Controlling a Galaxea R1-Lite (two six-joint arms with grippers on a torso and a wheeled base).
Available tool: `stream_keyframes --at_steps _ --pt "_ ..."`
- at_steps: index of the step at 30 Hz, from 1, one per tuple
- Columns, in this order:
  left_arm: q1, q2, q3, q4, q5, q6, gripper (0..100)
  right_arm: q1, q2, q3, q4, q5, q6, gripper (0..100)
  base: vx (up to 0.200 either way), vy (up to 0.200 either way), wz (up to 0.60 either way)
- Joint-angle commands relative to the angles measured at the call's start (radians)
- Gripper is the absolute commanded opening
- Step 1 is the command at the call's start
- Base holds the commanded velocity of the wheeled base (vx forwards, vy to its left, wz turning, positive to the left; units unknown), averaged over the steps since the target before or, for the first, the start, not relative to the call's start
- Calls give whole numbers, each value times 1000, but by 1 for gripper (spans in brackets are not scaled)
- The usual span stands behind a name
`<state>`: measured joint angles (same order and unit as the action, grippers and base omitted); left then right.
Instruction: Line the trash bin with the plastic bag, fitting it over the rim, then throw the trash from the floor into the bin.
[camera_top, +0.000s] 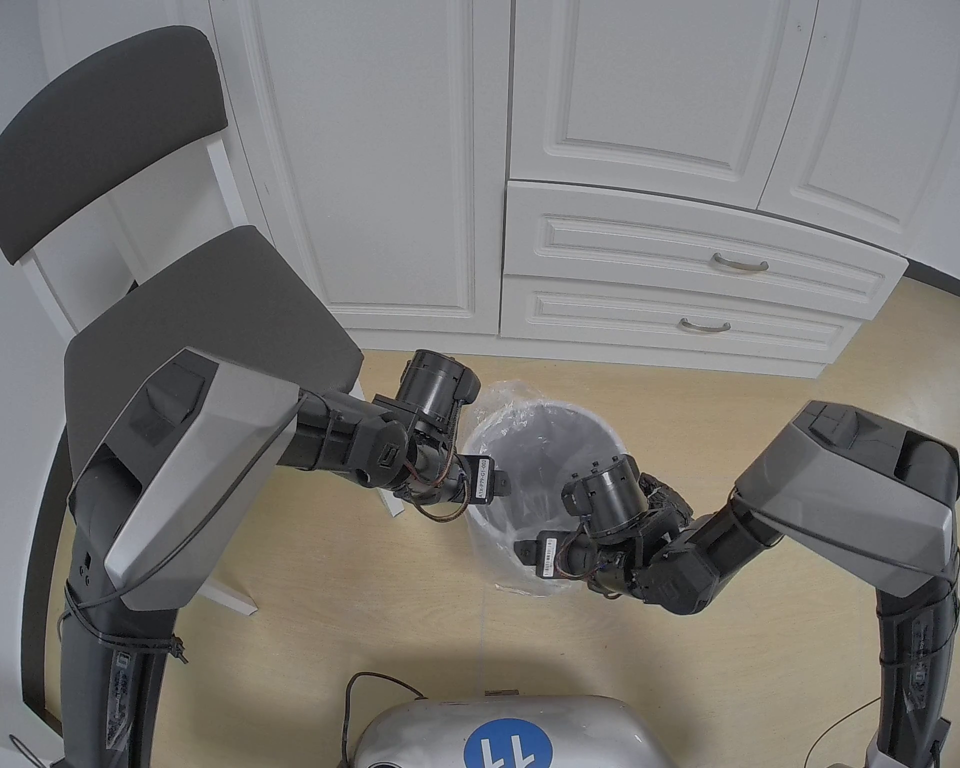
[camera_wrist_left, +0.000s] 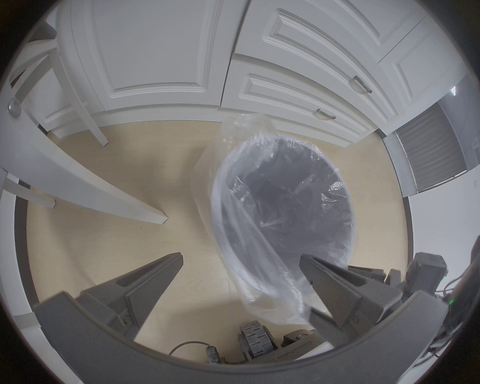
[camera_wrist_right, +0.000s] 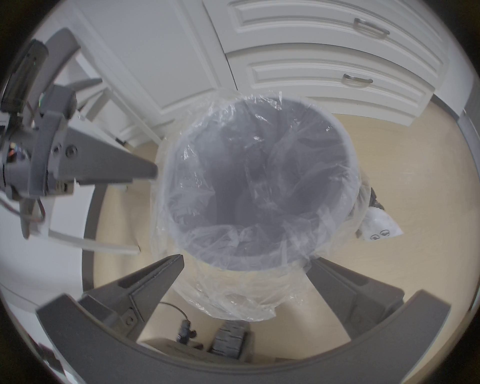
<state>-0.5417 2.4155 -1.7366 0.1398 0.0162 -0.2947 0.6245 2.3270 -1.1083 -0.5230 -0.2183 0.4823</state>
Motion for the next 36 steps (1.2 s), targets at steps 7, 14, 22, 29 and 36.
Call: stream_keyframes --at_steps 7,14,22,29,36 --pt "3 -7 0 0 1 0 100 98 78 -36 -144 2 102 100 0 0 0" --pt "3 -3 2 1 1 3 100 100 74 -24 -158 -4 101 100 0 0 0" --pt "8 -3 32 1 61 69 100 100 34 15 -157 -12 53 100 0 0 0" --pt "3 5 60 3 116 114 100 93 -61 90 -157 -13 -24 100 0 0 0" --pt "6 14 58 4 153 115 100 78 -124 146 -158 -13 -94 100 0 0 0"
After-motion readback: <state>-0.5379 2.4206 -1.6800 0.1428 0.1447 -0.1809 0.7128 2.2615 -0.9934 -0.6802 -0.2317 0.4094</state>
